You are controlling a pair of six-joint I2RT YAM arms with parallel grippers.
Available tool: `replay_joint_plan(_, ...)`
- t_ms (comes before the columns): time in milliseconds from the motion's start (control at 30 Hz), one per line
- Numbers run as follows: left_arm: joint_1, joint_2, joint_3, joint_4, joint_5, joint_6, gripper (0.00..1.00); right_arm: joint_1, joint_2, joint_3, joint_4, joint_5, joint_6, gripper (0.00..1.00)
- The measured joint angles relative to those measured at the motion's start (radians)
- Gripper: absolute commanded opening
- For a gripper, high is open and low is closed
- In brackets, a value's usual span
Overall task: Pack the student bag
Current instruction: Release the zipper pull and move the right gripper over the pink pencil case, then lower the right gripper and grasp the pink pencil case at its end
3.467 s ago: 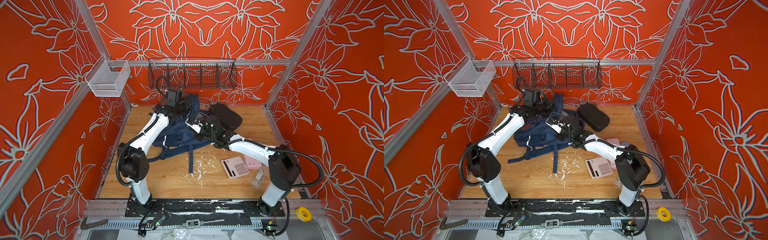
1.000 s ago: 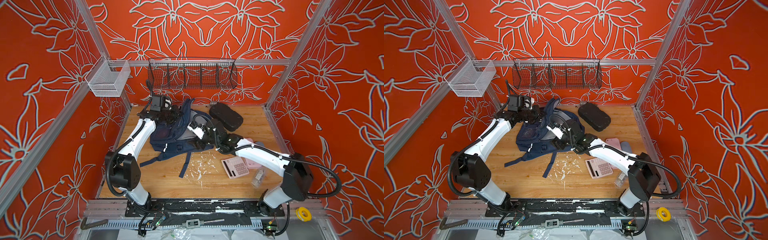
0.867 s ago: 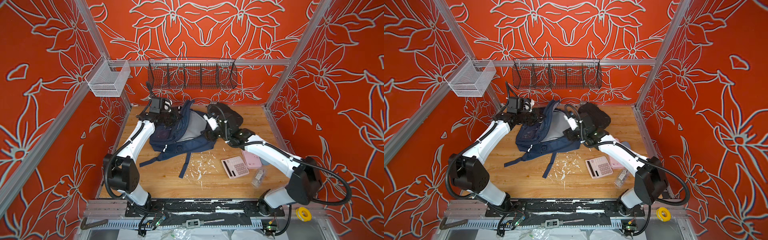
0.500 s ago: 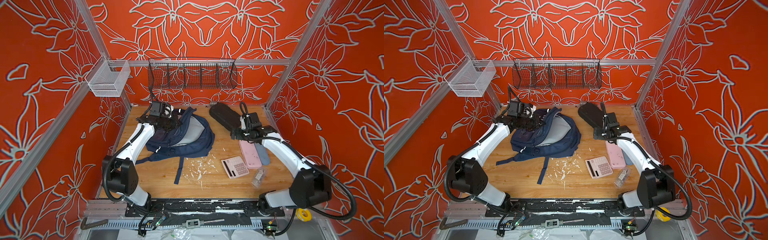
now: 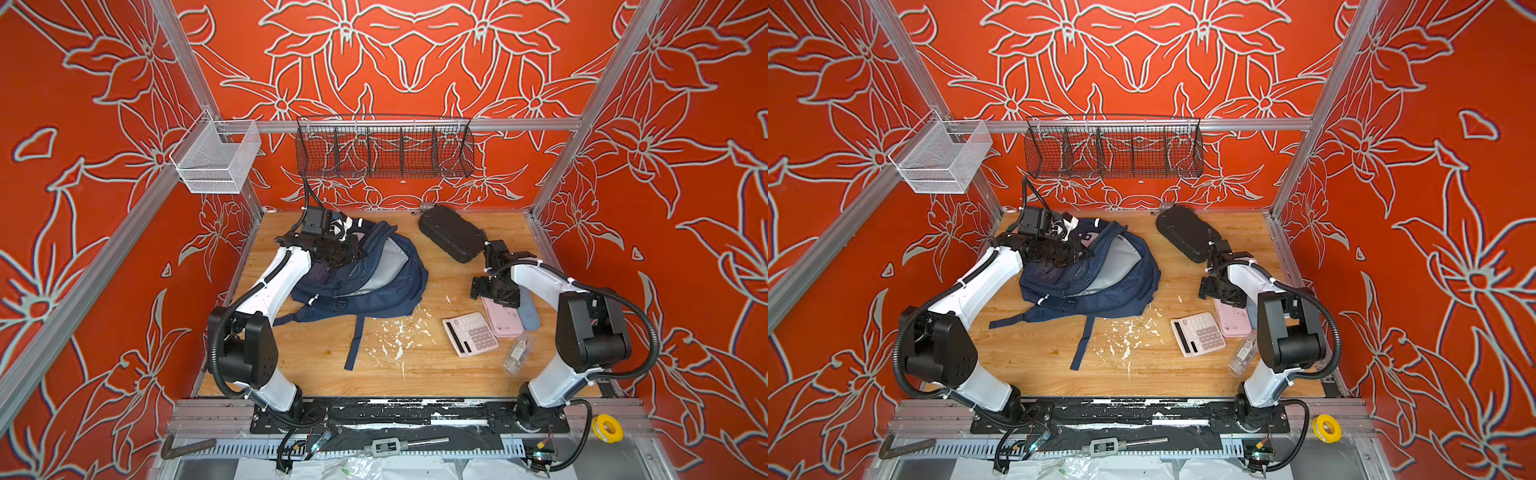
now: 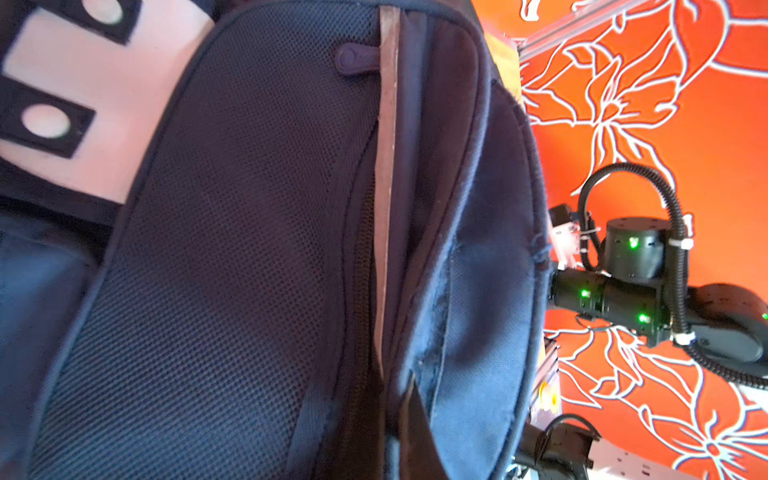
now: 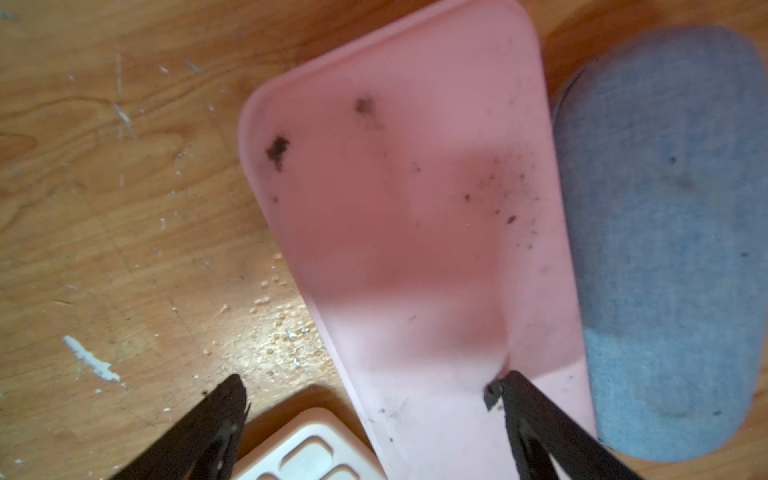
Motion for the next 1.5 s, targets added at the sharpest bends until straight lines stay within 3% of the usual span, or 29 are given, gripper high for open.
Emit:
replay_joint_plan(567, -0.001, 0.019, 0.013, -0.027, 0.013, 0.023, 0.00, -0.064, -0.016, -0.006, -0.029, 0.061, -0.014, 0.97)
replay_joint_plan(1100, -0.013, 0.064, 0.055, -0.055, 0.021, 0.027, 0.00, -0.085, 0.001, -0.025, -0.019, -0.020, -0.077, 0.97)
replay_joint_plan(1500, -0.013, 0.087, 0.084, -0.068, 0.032, 0.034, 0.00, 0.070, 0.103, 0.129, -0.003, -0.075, -0.040, 0.97)
